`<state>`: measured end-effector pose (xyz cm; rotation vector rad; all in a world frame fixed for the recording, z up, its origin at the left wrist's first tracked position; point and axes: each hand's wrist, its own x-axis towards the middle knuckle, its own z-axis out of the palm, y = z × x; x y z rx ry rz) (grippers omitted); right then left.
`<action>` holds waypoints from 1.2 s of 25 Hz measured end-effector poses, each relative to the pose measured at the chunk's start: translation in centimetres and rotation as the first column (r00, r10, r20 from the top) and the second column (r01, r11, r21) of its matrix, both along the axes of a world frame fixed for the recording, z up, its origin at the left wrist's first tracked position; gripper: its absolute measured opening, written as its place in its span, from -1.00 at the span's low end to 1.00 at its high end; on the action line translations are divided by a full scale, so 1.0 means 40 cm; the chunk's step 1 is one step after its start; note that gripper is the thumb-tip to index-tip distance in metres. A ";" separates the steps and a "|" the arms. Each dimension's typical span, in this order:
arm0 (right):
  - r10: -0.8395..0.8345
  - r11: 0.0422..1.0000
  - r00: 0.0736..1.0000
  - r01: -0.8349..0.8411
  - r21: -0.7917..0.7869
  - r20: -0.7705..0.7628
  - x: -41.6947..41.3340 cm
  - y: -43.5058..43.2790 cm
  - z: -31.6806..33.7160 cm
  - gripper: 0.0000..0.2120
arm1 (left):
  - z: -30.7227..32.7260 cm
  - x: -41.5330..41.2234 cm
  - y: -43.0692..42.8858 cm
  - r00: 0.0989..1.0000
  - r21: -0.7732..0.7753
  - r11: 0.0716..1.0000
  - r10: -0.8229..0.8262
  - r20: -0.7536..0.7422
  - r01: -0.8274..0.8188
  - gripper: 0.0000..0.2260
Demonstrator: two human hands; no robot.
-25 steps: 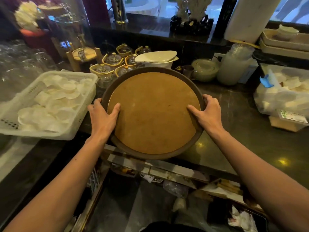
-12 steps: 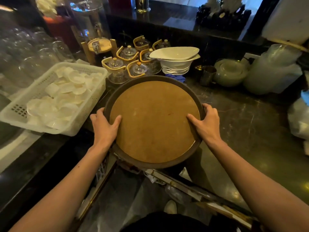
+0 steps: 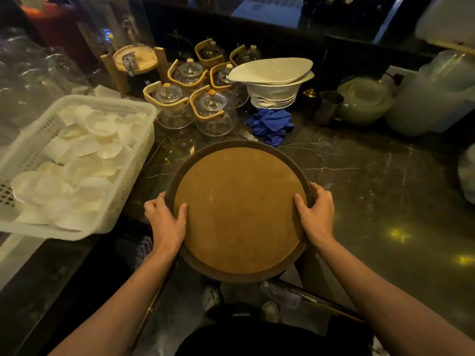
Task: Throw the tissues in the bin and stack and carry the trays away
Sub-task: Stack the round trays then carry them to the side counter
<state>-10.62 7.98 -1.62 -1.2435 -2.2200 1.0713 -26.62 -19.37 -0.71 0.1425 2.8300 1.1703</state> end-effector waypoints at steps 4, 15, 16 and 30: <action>-0.083 0.994 0.993 0.076 0.079 0.088 -0.022 -0.042 -0.027 -0.42 | -0.021 -0.066 0.001 0.997 0.028 0.997 -0.071 0.001 0.071 -0.50; -0.095 0.991 0.981 0.077 0.113 0.168 -0.019 -0.028 -0.054 -0.41 | -0.072 -0.094 0.043 0.992 0.055 0.992 -0.114 0.053 0.111 -0.62; -0.087 0.992 0.984 0.070 0.108 0.158 -0.017 -0.029 -0.054 -0.41 | -0.076 -0.092 0.043 0.992 0.040 0.993 -0.116 0.042 0.115 -0.62; -0.048 0.994 0.982 0.028 0.109 0.183 -0.016 -0.015 -0.070 -0.41 | -0.104 -0.093 0.034 0.990 0.021 0.990 -0.139 -0.003 0.139 -0.64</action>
